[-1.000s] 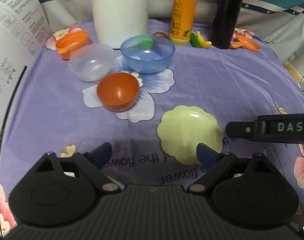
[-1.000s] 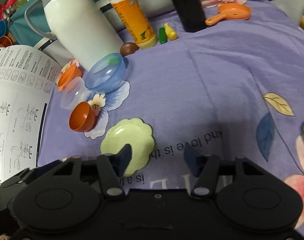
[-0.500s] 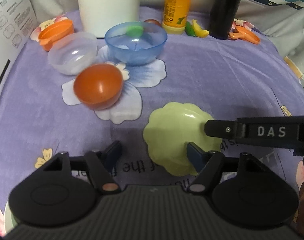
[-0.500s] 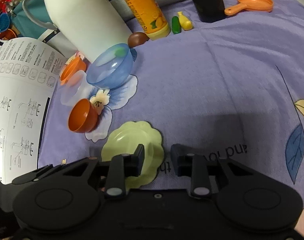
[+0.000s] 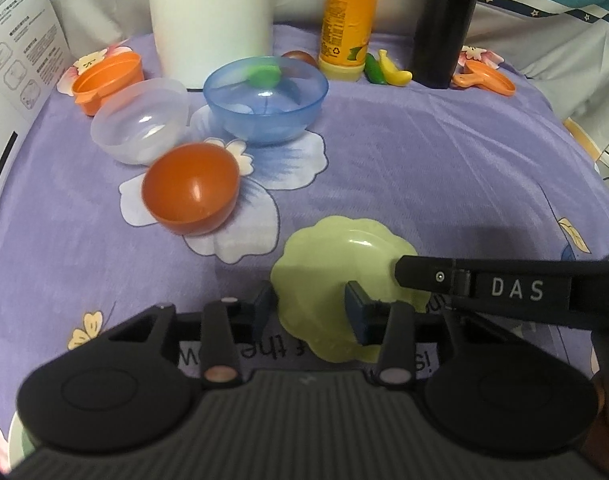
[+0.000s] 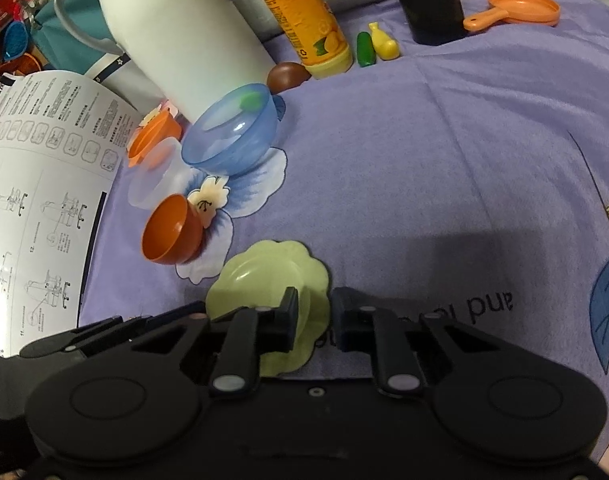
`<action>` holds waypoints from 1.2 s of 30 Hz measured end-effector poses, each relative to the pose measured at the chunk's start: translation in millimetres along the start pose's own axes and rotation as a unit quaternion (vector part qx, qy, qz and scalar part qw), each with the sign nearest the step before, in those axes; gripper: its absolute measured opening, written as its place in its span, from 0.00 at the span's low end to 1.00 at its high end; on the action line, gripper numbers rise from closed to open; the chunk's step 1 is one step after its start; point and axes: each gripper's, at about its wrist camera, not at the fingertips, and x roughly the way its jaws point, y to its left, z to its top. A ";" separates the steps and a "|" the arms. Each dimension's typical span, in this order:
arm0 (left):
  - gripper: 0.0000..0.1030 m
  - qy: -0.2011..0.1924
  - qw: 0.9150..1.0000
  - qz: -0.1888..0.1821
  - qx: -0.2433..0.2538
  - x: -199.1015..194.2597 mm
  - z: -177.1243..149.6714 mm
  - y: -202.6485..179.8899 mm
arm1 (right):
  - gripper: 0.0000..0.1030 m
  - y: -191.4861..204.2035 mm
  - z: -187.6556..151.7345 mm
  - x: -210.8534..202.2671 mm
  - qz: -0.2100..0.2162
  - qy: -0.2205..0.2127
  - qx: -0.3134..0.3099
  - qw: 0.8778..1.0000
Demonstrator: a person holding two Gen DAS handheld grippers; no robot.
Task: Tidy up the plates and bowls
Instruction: 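Close the left gripper on the yellow plate rim while the right gripper grips it too, then lower the yellow plate onto the green tray and open both grippers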
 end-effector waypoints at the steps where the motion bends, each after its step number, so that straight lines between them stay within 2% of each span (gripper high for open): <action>1: 0.40 -0.001 1.000 0.002 0.001 0.2 -0.2 -1.1 | 0.17 0.5 0.0 0.5 -0.001 -0.002 -0.002 1.000; 4: 0.40 -0.001 1.000 0.010 0.007 -0.6 -0.2 -4.6 | 0.17 3.5 -1.3 0.5 -0.007 -0.006 -0.006 1.000; 9: 0.31 -0.003 1.000 0.016 0.014 -8.9 -0.8 -5.7 | 0.20 10.7 -1.9 -5.4 -0.018 0.001 -0.003 1.000; 14: 0.25 0.006 1.000 0.010 -0.010 -18.3 -2.0 0.8 | 0.20 7.0 -5.8 -16.7 -0.007 0.004 0.021 1.000; 20: 0.25 0.000 1.000 0.012 -0.024 -42.8 -3.6 11.6 | 0.20 18.4 -8.6 -32.8 0.005 0.007 0.021 1.000; 27: 0.25 -0.026 0.998 0.028 -0.039 -87.0 -8.1 32.1 | 0.20 49.5 -16.6 -50.0 0.022 0.012 0.001 1.000; 36: 0.25 -0.031 0.996 0.052 -0.059 -129.8 -39.5 69.0 | 0.20 95.0 -37.3 -58.0 0.059 0.044 -0.023 0.997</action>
